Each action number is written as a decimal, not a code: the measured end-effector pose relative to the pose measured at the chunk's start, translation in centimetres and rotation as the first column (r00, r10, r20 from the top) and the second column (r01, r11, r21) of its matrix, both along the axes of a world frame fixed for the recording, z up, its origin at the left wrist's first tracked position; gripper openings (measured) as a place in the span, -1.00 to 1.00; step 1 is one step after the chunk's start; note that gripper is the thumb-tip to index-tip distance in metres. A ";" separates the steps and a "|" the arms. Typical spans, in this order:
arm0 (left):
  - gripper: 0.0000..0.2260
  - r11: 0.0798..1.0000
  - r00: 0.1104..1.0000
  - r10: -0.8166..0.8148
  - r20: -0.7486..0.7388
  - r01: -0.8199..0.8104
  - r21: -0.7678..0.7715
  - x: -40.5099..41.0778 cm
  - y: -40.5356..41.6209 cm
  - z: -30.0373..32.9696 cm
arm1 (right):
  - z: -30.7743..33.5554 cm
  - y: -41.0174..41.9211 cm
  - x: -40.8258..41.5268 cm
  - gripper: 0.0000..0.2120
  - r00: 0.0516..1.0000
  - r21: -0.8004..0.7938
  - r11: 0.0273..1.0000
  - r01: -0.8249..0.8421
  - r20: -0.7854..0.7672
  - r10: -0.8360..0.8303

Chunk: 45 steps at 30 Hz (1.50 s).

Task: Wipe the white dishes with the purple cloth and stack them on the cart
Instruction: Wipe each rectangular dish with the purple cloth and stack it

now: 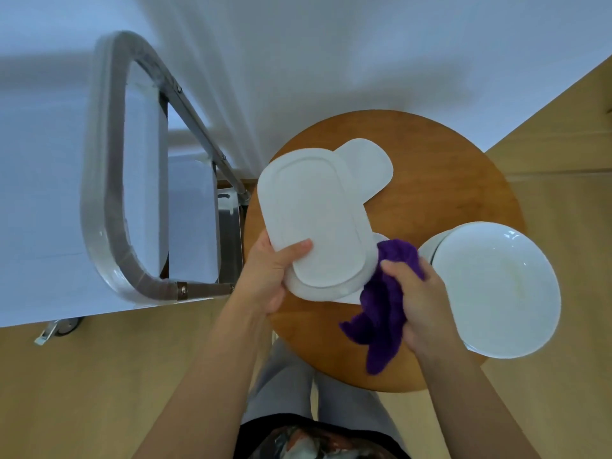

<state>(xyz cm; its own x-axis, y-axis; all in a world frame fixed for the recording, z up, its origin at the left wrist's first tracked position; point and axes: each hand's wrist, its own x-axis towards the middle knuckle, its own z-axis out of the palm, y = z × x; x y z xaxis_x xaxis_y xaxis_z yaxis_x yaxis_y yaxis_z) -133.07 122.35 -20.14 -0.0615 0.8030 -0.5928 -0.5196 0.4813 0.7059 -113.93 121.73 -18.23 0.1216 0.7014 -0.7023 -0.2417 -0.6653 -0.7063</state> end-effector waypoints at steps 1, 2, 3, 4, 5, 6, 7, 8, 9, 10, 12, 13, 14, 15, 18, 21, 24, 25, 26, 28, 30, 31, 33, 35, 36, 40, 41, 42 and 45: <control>-0.44 0.999 0.994 -0.040 -0.100 0.042 0.019 -0.3 0.1 0.4 | 0.1 0.3 0.3 -0.65 0.994 0.041 0.998 0.053 0.096 -0.057; -0.48 0.996 0.974 -0.083 -0.211 0.088 0.016 -0.6 0.1 0.8 | 0.6 0.6 0.4 -0.69 0.984 0.118 0.990 0.074 0.154 -0.092; -0.50 0.990 0.942 -0.132 -0.309 0.138 -0.003 -0.8 0.1 1.1 | 1.1 1.0 0.3 -0.70 0.976 0.208 0.977 0.041 0.199 -0.083; -0.51 0.979 0.900 -0.198 -0.389 0.205 -0.024 -0.9 0.2 1.6 | 1.8 1.4 0.0 -0.72 0.971 0.282 0.959 -0.024 0.235 -0.045; -0.51 0.957 0.850 -0.274 -0.451 0.288 -0.038 -0.8 0.2 2.0 | 2.5 1.9 -0.5 -0.73 0.967 0.340 0.936 -0.095 0.253 0.006; -0.50 0.925 0.796 -0.348 -0.496 0.378 -0.043 -0.5 0.2 2.5 | 3.1 2.3 -1.3 -0.73 0.965 0.389 0.906 -0.167 0.255 0.069; -0.50 0.889 0.754 -0.403 -0.519 0.457 -0.027 -0.2 0.2 2.9 | 3.5 2.6 -2.3 -0.72 0.952 0.431 0.865 -0.256 0.267 0.149; -0.52 0.855 0.736 -0.437 -0.518 0.518 0.015 0.3 0.2 3.4 | 3.9 2.7 -3.4 -0.70 0.912 0.471 0.796 -0.381 0.331 0.241; -0.58 0.824 0.733 -0.450 -0.510 0.561 0.080 0.6 0.2 4.0 | 4.1 2.7 -4.5 -0.66 0.835 0.492 0.691 -0.529 0.446 0.323; -0.65 0.797 0.729 -0.450 -0.516 0.588 0.135 0.9 0.2 4.5 | 3.8 2.5 -5.3 -0.65 0.723 0.472 0.568 -0.674 0.579 0.377; -0.66 0.775 0.721 -0.441 -0.535 0.606 0.178 1.1 0.1 5.1 | 3.0 2.6 -6.1 -0.56 0.505 0.324 0.438 -0.838 0.766 0.397; -0.64 0.777 0.727 -0.443 -0.525 0.603 0.179 1.0 0.0 5.3 | 2.7 3.0 -6.1 -0.52 0.452 0.270 0.432 -0.860 0.796 0.403; -0.63 0.781 0.733 -0.450 -0.510 0.601 0.173 1.0 -0.1 5.4 | 2.6 3.3 -6.0 -0.50 0.434 0.250 0.435 -0.865 0.809 0.397; -0.62 0.783 0.737 -0.459 -0.496 0.600 0.166 0.9 -0.3 5.4 | 2.6 3.7 -6.0 -0.50 0.430 0.249 0.438 -0.864 0.818 0.383; -0.58 0.796 0.748 -0.449 -0.488 0.583 0.162 0.9 -0.5 5.4 | 2.7 4.2 -6.2 -0.47 0.437 0.252 0.472 -0.845 0.834 0.336; -0.54 0.807 0.752 -0.451 -0.480 0.574 0.141 0.8 -0.4 5.4 | 2.8 5.4 -6.3 -0.45 0.461 0.257 0.514 -0.819 0.827 0.322; -0.54 0.815 0.755 -0.471 -0.456 0.570 0.104 0.7 -0.6 5.2 | 2.3 6.9 -5.7 -0.31 0.511 0.252 0.588 -0.769 0.796 0.326; -0.54 0.821 0.759 -0.470 -0.452 0.564 0.093 0.7 -0.7 5.2 | 2.2 7.2 -5.5 -0.28 0.531 0.249 0.613 -0.750 0.778 0.335; -0.55 0.828 0.764 -0.466 -0.446 0.555 0.086 0.7 -0.7 5.2 | 2.1 7.4 -5.4 -0.27 0.542 0.243 0.628 -0.739 0.769 0.340; -0.54 0.840 0.777 -0.460 -0.430 0.538 0.073 0.6 -0.8 5.2 | 1.8 7.9 -5.1 -0.32 0.558 0.228 0.658 -0.717 0.754 0.346; -0.52 0.852 0.796 -0.451 -0.403 0.518 0.071 0.3 -0.9 5.3 | 1.7 8.5 -4.5 -0.39 0.626 0.207 0.714 -0.669 0.674 0.392; -0.49 0.865 0.818 -0.436 -0.375 0.497 0.077 0.0 -1.1 5.4 | 1.6 8.8 -4.1 -0.44 0.666 0.184 0.740 -0.646 0.610 0.429; -0.44 0.903 0.880 -0.371 -0.297 0.416 0.105 -0.4 -1.3 5.6 | 1.5 9.3 -3.2 -0.52 0.741 0.156 0.780 -0.607 0.467 0.483; -0.46 0.927 0.918 -0.314 -0.241 0.352 0.133 -0.8 -1.2 5.7 | 1.4 9.3 -2.6 -0.55 0.799 0.180 0.811 -0.557 0.385 0.462; -0.47 0.929 0.925 -0.306 -0.223 0.341 0.141 -0.8 -1.2 5.6 | 1.3 9.2 -2.5 -0.56 0.813 0.197 0.820 -0.537 0.381 0.441; -0.52 0.949 0.952 -0.259 -0.162 0.282 0.140 -0.3 -1.3 5.2 | 0.9 8.4 -2.8 -0.44 0.777 0.223 0.800 -0.557 0.480 0.407; -0.53 0.961 0.965 -0.222 -0.142 0.241 0.136 0.0 -1.4 5.1 | 0.8 8.2 -2.9 -0.39 0.753 0.219 0.779 -0.587 0.501 0.427; -0.55 0.971 0.976 -0.181 -0.124 0.197 0.132 0.3 -1.4 4.9 | 0.7 7.9 -3.0 -0.36 0.724 0.208 0.756 -0.621 0.522 0.451; -0.66 0.992 0.993 -0.066 -0.100 0.076 0.096 1.2 -1.6 4.4 | 0.6 7.5 -2.8 -0.32 0.652 0.147 0.716 -0.683 0.564 0.507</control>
<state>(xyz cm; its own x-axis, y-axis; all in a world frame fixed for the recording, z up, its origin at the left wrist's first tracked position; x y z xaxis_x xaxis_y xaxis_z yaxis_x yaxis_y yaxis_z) -131.82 120.76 -15.72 -0.0549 0.8619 -0.5041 -0.4141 0.4397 0.7970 -116.76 129.20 -17.64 -0.1683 0.9012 -0.3995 0.5289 -0.2594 -0.8080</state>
